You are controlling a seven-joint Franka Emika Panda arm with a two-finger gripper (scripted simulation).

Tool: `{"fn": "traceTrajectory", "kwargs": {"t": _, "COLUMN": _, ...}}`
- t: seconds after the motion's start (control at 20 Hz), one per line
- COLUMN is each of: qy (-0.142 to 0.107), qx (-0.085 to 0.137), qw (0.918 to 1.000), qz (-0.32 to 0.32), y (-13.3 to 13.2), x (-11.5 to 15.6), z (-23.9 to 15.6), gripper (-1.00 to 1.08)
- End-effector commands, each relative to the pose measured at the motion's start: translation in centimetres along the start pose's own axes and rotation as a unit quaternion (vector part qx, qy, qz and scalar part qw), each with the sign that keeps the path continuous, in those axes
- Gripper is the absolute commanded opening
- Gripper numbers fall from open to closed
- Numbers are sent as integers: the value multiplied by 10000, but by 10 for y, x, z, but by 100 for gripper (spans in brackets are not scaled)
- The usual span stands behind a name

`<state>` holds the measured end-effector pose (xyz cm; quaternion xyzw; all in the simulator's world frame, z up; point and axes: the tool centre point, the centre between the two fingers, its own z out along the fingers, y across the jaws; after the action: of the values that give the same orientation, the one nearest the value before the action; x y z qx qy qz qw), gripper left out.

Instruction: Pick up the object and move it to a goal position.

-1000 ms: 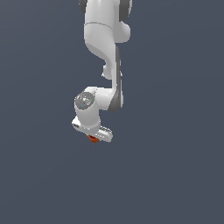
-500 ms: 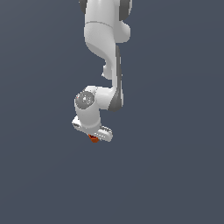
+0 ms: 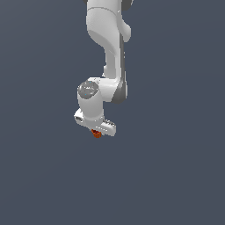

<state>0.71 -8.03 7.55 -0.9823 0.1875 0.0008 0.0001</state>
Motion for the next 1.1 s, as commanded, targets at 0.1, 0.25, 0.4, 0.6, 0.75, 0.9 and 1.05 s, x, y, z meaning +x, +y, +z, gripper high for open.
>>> {"fn": "traceTrajectory", "kwargs": {"t": 0.1, "qy": 9, "qx": 4, "qw": 10000, "qz": -1, "y": -7, "x": -15, "z": -31, "gripper": -100}}
{"fn": "traceTrajectory", "kwargs": {"t": 0.25, "qy": 9, "qx": 4, "qw": 10000, "qz": -1, "y": -12, "x": -29, "z": -56, "gripper": -100}}
{"fn": "traceTrajectory", "kwargs": {"t": 0.4, "qy": 9, "qx": 4, "qw": 10000, "qz": -1, "y": -18, "x": -42, "z": -82, "gripper": -100}}
{"fn": "traceTrajectory", "kwargs": {"t": 0.6, "qy": 9, "qx": 0, "qw": 10000, "qz": -1, "y": -26, "x": -61, "z": -118, "gripper": -100}}
{"fn": "traceTrajectory", "kwargs": {"t": 0.75, "qy": 11, "qx": -3, "qw": 10000, "qz": 0, "y": -32, "x": -76, "z": -147, "gripper": -100}}
{"fn": "traceTrajectory", "kwargs": {"t": 0.9, "qy": 11, "qx": -3, "qw": 10000, "qz": 0, "y": -38, "x": -89, "z": -174, "gripper": -100}}
{"fn": "traceTrajectory", "kwargs": {"t": 1.05, "qy": 12, "qx": -6, "qw": 10000, "qz": 0, "y": -43, "x": -101, "z": -198, "gripper": -100}}
